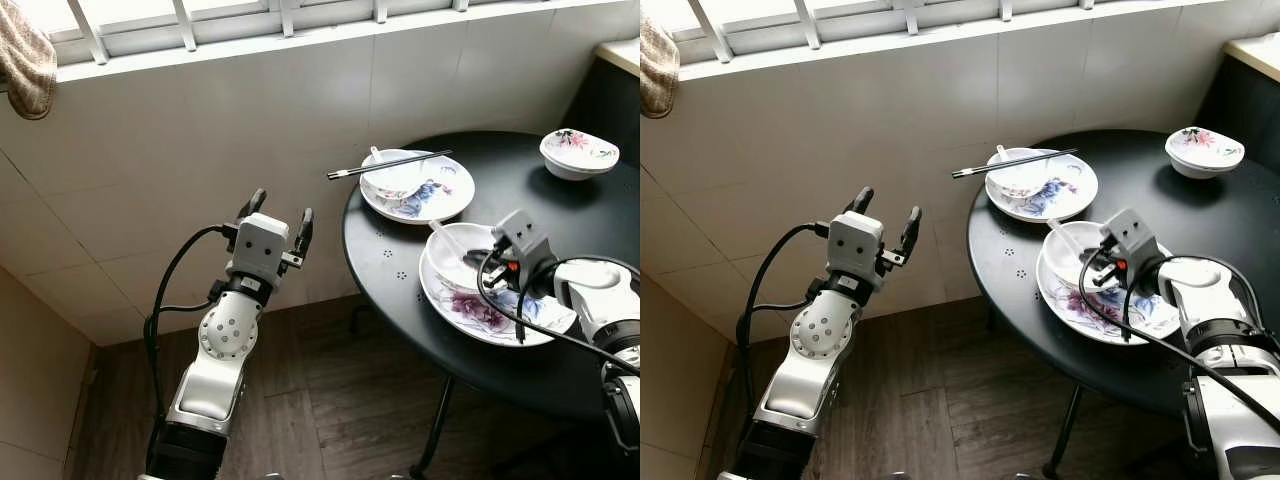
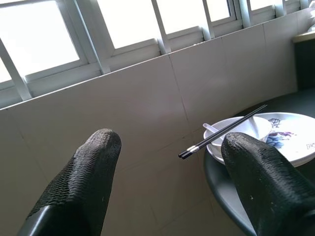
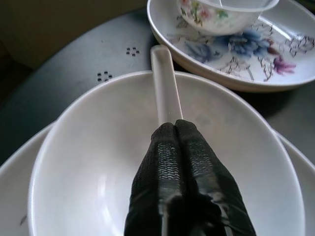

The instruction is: Kitchen organization

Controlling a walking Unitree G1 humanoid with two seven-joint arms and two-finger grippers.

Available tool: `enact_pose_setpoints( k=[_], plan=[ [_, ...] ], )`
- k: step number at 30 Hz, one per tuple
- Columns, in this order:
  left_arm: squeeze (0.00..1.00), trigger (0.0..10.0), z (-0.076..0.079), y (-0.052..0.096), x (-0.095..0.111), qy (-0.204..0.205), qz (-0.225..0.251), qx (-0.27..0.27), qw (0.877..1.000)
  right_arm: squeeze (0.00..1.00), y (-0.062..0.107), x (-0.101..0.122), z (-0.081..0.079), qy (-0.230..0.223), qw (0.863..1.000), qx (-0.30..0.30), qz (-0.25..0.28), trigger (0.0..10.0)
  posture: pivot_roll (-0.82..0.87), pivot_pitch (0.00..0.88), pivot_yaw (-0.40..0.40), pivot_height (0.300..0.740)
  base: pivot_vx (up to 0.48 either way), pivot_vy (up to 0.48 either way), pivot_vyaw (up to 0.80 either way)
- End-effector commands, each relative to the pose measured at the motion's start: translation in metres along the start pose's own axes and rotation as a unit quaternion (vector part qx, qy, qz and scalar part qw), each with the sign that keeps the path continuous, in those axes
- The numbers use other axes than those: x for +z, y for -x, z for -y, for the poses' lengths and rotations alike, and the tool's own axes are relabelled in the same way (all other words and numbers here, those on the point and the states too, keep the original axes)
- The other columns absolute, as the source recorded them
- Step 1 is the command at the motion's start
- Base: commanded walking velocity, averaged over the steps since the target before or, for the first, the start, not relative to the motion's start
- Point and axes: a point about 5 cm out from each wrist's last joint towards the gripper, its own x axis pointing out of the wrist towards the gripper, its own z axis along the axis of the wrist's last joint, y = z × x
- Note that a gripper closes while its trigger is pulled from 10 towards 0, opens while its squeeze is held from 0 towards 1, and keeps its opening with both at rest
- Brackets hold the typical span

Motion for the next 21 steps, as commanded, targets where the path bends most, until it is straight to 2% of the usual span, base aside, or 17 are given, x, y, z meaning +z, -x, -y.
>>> enact_pose_setpoints(
  k=[1,6,9,14,15,16,17,21],
  plan=[
    [0.0,10.0,0.001,-0.001,-0.001,-0.007,-0.002,-0.007,1.0,0.0,-0.001,0.018,0.003,0.01,0.999,0.001,0.037,0.0,-0.14,0.0,0.046,0.74,0.0,0.0,0.0],
    [0.0,10.0,0.003,-0.001,-0.001,-0.005,-0.003,-0.009,1.0,0.0,-0.001,0.035,0.002,0.019,0.997,0.006,0.081,0.0,-0.14,0.0,0.046,0.74,0.0,0.0,0.0],
    [0.0,10.0,0.004,-0.001,-0.001,-0.004,-0.003,-0.01,1.0,0.0,0.0,0.037,-0.001,0.022,0.996,0.01,0.09,0.0,-0.15,0.0,0.045,0.74,0.0,0.0,0.0],
    [0.0,10.0,0.004,-0.002,-0.002,-0.003,-0.004,-0.011,1.0,0.0,0.0,0.035,-0.001,0.017,0.996,-0.003,0.086,0.0,-0.15,0.0,0.045,0.74,0.0,0.0,0.0],
    [0.0,10.0,0.004,-0.002,-0.003,-0.004,-0.004,-0.012,1.0,0.0,-0.001,0.029,0.001,0.018,0.998,-0.022,0.063,0.0,-0.15,0.0,0.044,0.74,0.0,0.0,0.0],
    [0.0,10.0,0.004,-0.002,-0.003,-0.004,-0.004,-0.012,1.0,0.0,-0.001,0.028,0.002,0.021,0.998,-0.029,0.054,3.6,-0.15,0.0,0.044,0.74,0.0,0.0,0.0],
    [0.0,10.0,0.004,-0.002,-0.003,-0.005,-0.005,-0.012,1.0,0.0,-0.002,0.026,0.003,0.024,0.998,-0.036,0.042,10.0,-0.15,0.0,0.044,0.74,0.0,0.0,0.0],
    [0.0,10.0,0.004,-0.002,-0.003,-0.005,-0.005,-0.01,1.0,0.0,-0.002,0.029,0.005,0.014,0.997,-0.056,0.051,10.0,-0.15,0.0,0.042,0.74,0.0,0.0,0.0]
  ],
)
